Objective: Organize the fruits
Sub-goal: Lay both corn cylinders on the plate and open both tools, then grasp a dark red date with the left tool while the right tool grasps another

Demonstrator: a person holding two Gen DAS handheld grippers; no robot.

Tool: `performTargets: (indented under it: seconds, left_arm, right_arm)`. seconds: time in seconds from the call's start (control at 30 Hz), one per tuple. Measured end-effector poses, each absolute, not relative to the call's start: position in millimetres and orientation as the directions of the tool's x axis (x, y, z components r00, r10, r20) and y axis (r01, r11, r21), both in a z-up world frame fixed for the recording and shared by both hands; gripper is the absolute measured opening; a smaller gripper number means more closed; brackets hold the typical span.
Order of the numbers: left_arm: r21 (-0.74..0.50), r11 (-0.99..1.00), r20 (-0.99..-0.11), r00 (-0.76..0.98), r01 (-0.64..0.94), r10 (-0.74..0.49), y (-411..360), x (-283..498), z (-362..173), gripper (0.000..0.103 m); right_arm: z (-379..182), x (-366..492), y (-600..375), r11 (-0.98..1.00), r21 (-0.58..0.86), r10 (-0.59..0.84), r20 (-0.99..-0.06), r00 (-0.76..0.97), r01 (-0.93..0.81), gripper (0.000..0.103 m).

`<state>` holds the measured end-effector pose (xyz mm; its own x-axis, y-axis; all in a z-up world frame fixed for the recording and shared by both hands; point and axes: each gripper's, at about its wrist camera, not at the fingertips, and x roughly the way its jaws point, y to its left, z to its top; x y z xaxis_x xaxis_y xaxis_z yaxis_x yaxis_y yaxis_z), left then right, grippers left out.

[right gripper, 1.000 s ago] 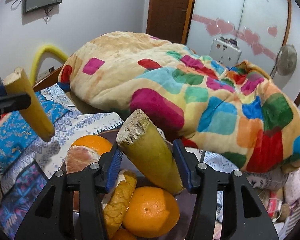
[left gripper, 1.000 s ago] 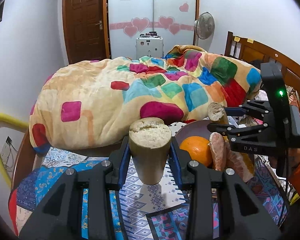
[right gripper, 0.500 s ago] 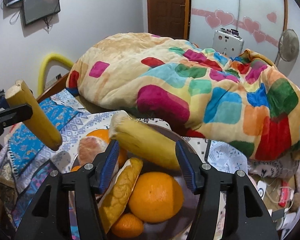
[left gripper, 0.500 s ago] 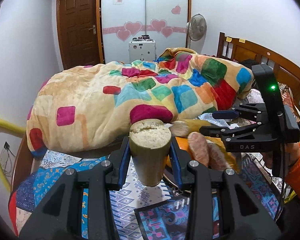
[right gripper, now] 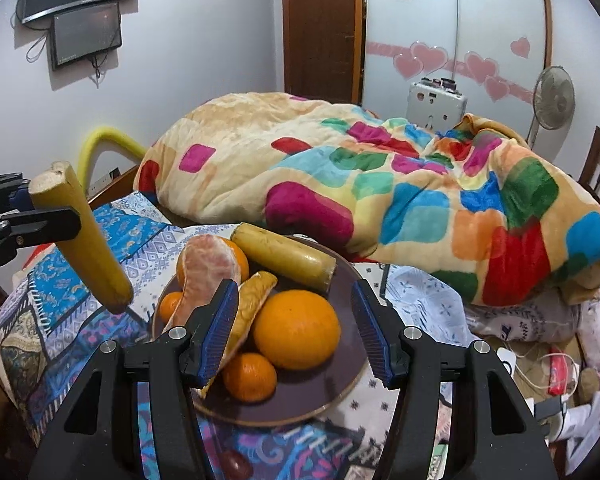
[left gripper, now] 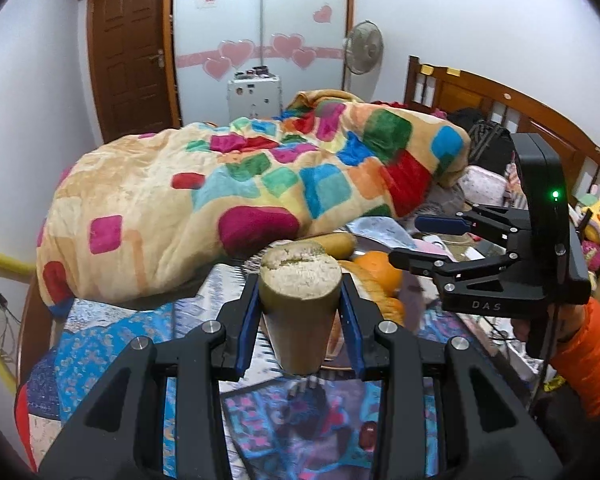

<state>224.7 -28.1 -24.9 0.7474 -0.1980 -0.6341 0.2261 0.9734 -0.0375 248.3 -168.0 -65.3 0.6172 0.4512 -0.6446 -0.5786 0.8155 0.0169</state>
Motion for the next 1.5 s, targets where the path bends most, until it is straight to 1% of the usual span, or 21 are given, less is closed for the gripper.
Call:
performTargets:
  seconds: [0.17, 0.3, 0.4, 0.57, 0.63, 0.67, 0.7, 0.8, 1.1, 1.13, 1.23, 1.27, 1.5]
  left_arm:
    - [-0.068, 0.959, -0.677, 0.694, 0.274, -0.246, -49, 235, -35, 0.037]
    - [-0.062, 0.956, -0.719, 0.651, 0.288, -0.243, -68, 255, -53, 0.037]
    - [-0.077, 0.958, -0.723, 0.646, 0.276, -0.245, -73, 270, -59, 0.037]
    - [-0.039, 0.969, -0.703, 0.682, 0.245, -0.201, -79, 281, -61, 0.038]
    - [-0.035, 0.97, -0.696, 0.691, 0.241, -0.196, -79, 282, -61, 0.044]
    - [-0.03, 0.971, -0.687, 0.701, 0.236, -0.191, -78, 280, -60, 0.051]
    - [-0.021, 0.974, -0.67, 0.72, 0.226, -0.182, -76, 277, -58, 0.056]
    - [-0.006, 0.974, -0.638, 0.749, 0.225, -0.177, -74, 266, -51, 0.059]
    - [-0.013, 0.98, -0.598, 0.784, 0.198, -0.166, -60, 219, -39, 0.062]
    - [-0.016, 0.981, -0.594, 0.787, 0.195, -0.166, -58, 214, -39, 0.062]
    - [-0.051, 0.982, -0.582, 0.794, 0.181, -0.177, -50, 195, -36, 0.064]
    - [-0.057, 0.982, -0.581, 0.794, 0.18, -0.179, -49, 190, -36, 0.064]
    - [-0.064, 0.984, -0.603, 0.779, 0.165, -0.17, -46, 162, -42, 0.066]
  right_arm:
    - [-66, 242, -178, 0.821, 0.015, 0.452, -0.628, 0.633, -0.571, 0.055]
    - [-70, 242, -185, 0.824, 0.023, 0.455, -0.622, 0.637, -0.567, 0.055]
    - [-73, 243, -188, 0.823, 0.029, 0.461, -0.618, 0.637, -0.567, 0.055]
    - [-80, 243, -188, 0.825, 0.023, 0.455, -0.62, 0.639, -0.565, 0.055]
    - [-81, 241, -188, 0.825, 0.017, 0.452, -0.621, 0.641, -0.565, 0.055]
    - [-81, 240, -188, 0.825, 0.016, 0.45, -0.621, 0.641, -0.564, 0.055]
    - [-80, 238, -188, 0.825, 0.014, 0.449, -0.622, 0.642, -0.565, 0.055]
    - [-77, 231, -186, 0.825, 0.008, 0.449, -0.617, 0.646, -0.565, 0.055]
    - [-61, 189, -178, 0.82, -0.003, 0.458, -0.597, 0.659, -0.572, 0.055]
    - [-60, 183, -178, 0.82, -0.007, 0.455, -0.597, 0.661, -0.572, 0.056]
    - [-57, 167, -179, 0.825, -0.005, 0.455, -0.589, 0.668, -0.565, 0.065]
    - [-57, 163, -179, 0.826, -0.001, 0.456, -0.587, 0.669, -0.564, 0.066]
    - [-70, 139, -185, 0.838, 0.024, 0.446, -0.606, 0.659, -0.545, 0.066]
